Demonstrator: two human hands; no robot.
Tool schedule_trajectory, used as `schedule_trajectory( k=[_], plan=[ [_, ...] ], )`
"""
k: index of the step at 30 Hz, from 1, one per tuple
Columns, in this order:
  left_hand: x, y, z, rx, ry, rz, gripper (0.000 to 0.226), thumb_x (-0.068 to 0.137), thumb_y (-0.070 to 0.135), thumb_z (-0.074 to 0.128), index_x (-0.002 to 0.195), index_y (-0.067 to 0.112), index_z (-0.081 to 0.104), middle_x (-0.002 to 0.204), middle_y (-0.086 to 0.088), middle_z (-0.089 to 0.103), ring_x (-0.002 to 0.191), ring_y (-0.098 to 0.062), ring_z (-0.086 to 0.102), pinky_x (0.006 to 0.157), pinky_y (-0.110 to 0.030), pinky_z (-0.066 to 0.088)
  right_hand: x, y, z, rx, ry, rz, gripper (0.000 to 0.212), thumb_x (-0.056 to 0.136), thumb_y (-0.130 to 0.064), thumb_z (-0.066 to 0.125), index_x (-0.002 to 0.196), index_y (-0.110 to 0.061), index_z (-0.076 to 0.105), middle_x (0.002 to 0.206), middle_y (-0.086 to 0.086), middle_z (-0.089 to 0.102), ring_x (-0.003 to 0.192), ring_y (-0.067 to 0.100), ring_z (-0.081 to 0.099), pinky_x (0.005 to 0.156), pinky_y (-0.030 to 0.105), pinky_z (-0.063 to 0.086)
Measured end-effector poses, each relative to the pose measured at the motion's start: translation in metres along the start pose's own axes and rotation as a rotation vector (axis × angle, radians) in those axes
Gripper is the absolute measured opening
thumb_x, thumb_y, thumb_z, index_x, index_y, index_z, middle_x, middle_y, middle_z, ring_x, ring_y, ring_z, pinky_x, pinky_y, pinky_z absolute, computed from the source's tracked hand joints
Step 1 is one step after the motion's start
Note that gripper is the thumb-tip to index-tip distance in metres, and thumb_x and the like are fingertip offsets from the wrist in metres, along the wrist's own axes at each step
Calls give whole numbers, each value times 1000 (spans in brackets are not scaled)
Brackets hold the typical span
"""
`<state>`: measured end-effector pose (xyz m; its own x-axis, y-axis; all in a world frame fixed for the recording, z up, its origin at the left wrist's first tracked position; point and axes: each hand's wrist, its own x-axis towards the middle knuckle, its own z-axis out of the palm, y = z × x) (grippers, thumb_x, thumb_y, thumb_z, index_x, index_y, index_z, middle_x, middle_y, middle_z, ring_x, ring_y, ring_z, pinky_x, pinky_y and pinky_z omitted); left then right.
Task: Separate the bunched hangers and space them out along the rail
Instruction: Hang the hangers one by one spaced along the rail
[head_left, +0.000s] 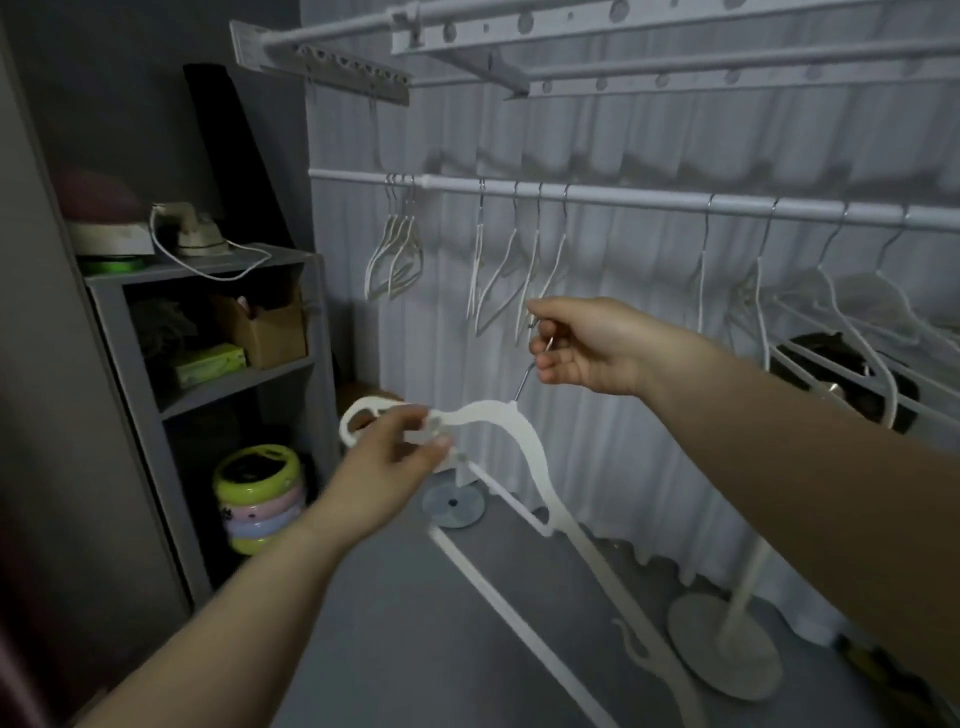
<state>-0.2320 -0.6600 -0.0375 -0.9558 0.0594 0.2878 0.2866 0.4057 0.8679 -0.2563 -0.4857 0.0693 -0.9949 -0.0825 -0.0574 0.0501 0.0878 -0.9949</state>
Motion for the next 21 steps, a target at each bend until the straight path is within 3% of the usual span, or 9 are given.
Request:
schedule_trajectory(
  k=[4, 7, 9, 11, 13, 15, 18, 21],
  plan=[
    [-10, 15, 29, -20, -346, -91, 65, 81, 48, 56, 136, 27, 30, 122, 2, 52, 103, -17, 59, 79, -25, 45, 2, 2, 14, 111, 91, -4, 40, 98, -15, 36, 58, -10, 38, 58, 7, 37, 23, 9, 48, 31, 18, 46],
    [-14, 20, 44, -11, -315, -94, 80, 76, 40, 68, 138, 30, 20, 100, 3, 56, 86, -20, 63, 78, -33, 53, 5, 2, 17, 167, 134, -20, 38, 97, -11, 35, 59, -9, 39, 58, 7, 36, 23, 9, 48, 31, 19, 47],
    [-11, 23, 48, 3, -292, -94, 77, 81, 26, 65, 141, 28, 16, 79, 2, 54, 62, -20, 62, 64, -30, 54, 6, 0, 15, 160, 120, -35, 35, 96, -10, 36, 61, -8, 40, 58, 7, 38, 25, 10, 49, 33, 21, 49],
    [-7, 25, 45, 22, -318, -85, 66, 87, 15, 56, 142, 22, 20, 70, 1, 52, 44, -11, 54, 47, -19, 48, 9, -1, 12, 133, 82, -40, 33, 94, -7, 37, 62, -6, 42, 59, 8, 41, 29, 11, 51, 36, 21, 51],
    [-1, 25, 36, 52, -319, -60, 51, 88, 8, 48, 137, 17, 34, 66, 0, 53, 33, -4, 47, 38, -13, 39, 11, -1, 9, 99, 48, -35, 30, 94, -8, 39, 65, -6, 46, 61, 8, 44, 32, 11, 52, 39, 21, 53],
    [5, 27, 26, 59, -329, -55, 35, 87, 4, 45, 119, 14, 53, 61, 1, 55, 28, -2, 44, 34, -12, 35, 15, 0, 3, 50, 21, -32, 29, 94, -12, 41, 67, -6, 48, 64, 7, 47, 37, 12, 54, 41, 21, 53],
    [17, 32, 21, 78, -395, -59, 26, 84, -1, 45, 81, 20, 61, 46, 8, 56, 28, -1, 42, 35, -10, 34, 23, 0, -13, -206, 5, -49, 25, 95, -17, 43, 72, -10, 52, 71, 3, 52, 54, 15, 55, 46, 23, 52],
    [37, 36, 32, 72, -430, -64, 30, 84, -2, 45, 75, 23, 58, 47, 7, 58, 29, -3, 40, 38, -14, 38, 40, 1, -49, -756, 110, -145, 24, 93, -14, 45, 72, -13, 55, 81, 4, 60, 63, 15, 56, 59, 27, 46]
  ],
)
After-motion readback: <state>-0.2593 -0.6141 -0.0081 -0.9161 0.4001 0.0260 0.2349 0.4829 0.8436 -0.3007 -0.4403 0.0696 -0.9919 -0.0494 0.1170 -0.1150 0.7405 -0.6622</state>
